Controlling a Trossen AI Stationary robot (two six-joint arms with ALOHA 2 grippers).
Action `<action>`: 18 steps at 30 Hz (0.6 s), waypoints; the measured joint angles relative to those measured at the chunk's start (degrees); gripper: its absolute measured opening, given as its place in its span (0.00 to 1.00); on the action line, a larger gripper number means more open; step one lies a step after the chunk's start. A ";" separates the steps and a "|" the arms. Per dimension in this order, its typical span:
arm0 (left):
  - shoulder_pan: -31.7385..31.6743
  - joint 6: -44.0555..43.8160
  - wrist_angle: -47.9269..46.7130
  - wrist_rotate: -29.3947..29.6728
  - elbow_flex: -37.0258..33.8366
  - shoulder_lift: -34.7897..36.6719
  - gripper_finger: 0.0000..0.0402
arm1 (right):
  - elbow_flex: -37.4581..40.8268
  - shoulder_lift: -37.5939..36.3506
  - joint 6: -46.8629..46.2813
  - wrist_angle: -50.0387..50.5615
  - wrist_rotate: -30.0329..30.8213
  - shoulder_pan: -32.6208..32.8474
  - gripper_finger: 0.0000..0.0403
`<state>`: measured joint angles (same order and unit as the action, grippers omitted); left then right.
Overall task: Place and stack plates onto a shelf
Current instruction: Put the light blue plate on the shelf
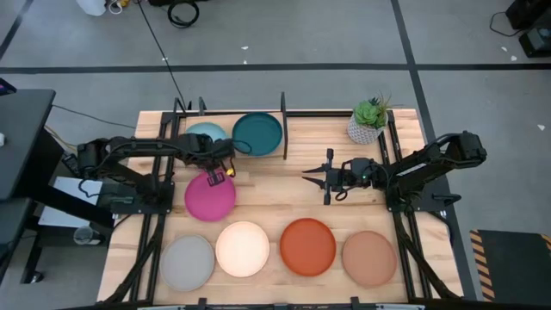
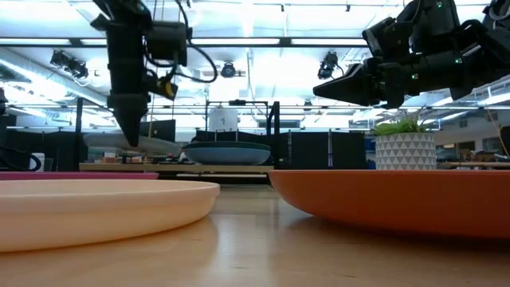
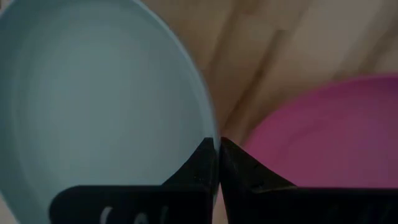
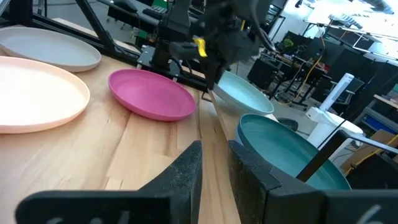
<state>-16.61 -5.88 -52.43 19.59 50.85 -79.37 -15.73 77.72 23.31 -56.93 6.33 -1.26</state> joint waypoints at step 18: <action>-9.00 5.76 11.27 -0.35 -4.48 -0.02 0.04 | 0.00 0.02 -0.24 0.04 -0.02 0.00 0.20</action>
<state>-25.61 -0.12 -41.16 19.24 46.37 -79.40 -15.73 77.73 23.07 -56.88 6.31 -1.26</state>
